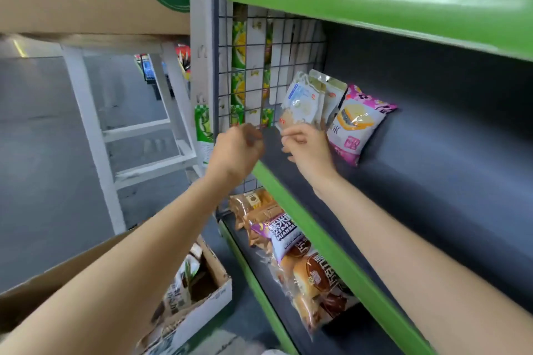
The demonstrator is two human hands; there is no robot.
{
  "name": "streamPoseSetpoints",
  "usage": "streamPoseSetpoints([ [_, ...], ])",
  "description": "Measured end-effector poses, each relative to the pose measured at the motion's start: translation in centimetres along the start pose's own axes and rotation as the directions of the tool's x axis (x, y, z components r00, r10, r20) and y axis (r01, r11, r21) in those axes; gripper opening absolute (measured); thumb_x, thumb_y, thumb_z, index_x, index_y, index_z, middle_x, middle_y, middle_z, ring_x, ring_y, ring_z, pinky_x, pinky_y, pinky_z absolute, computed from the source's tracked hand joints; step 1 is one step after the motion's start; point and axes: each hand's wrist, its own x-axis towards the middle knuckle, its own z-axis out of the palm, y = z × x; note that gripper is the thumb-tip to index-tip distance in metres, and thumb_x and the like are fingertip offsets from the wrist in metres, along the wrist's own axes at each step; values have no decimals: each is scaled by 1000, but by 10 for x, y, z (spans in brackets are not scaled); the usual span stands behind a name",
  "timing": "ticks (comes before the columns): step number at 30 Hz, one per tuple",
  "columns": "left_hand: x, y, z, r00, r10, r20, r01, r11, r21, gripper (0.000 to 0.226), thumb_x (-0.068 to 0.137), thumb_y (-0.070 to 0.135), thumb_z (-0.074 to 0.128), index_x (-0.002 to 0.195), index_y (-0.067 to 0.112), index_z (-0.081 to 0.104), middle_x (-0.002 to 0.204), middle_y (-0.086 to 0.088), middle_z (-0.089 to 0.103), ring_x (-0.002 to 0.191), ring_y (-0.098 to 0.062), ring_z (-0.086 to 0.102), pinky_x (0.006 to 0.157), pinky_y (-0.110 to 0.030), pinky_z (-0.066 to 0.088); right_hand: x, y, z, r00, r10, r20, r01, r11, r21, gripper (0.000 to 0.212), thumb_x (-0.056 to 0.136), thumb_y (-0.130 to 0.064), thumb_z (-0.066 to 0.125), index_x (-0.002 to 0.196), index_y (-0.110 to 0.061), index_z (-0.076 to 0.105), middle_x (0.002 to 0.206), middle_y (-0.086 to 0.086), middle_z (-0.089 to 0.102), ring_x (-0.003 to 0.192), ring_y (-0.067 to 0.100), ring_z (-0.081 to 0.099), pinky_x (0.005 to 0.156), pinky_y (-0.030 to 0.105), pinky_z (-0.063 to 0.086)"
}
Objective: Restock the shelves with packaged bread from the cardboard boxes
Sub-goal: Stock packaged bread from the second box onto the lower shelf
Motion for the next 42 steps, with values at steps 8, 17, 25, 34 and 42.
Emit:
streamPoseSetpoints([
  [8,-93,-139,-72,926,-366,-90,374,921,110,13,90,22,56,93,13,65,83,-2,65,77,-20,57,69,-27,42,-73,44,166,887,54,458,14,989,-145,14,89,-7,57,100,-8,65,97,3,63,92,16,58,83,27,48],
  [17,-148,-334,-68,739,-672,50,582,673,456,58,86,30,55,139,18,37,137,-10,49,122,-31,48,100,-45,43,-124,152,300,488,401,775,64,869,-490,63,94,-30,55,147,-16,24,154,7,25,137,27,33,104,36,37],
  [25,-181,-405,-70,641,-735,222,565,648,511,92,79,38,63,148,41,2,158,2,12,137,-31,32,107,-49,36,-143,171,362,541,408,735,137,820,-556,35,96,-24,50,125,-3,48,128,20,48,113,33,52,83,35,42],
  [34,-177,-405,-66,713,-677,182,354,572,740,76,88,32,56,149,32,12,150,-3,31,135,-28,34,107,-50,30,-147,180,343,667,333,667,-115,930,-350,23,97,-15,44,111,-5,58,108,15,65,102,31,59,90,43,48],
  [42,-163,-392,-66,787,-601,138,304,574,760,28,91,17,55,118,23,50,121,-3,58,114,-26,53,97,-45,31,-122,167,317,775,353,524,-321,934,-155,21,99,-17,43,106,-1,55,109,20,63,104,38,58,94,54,47],
])
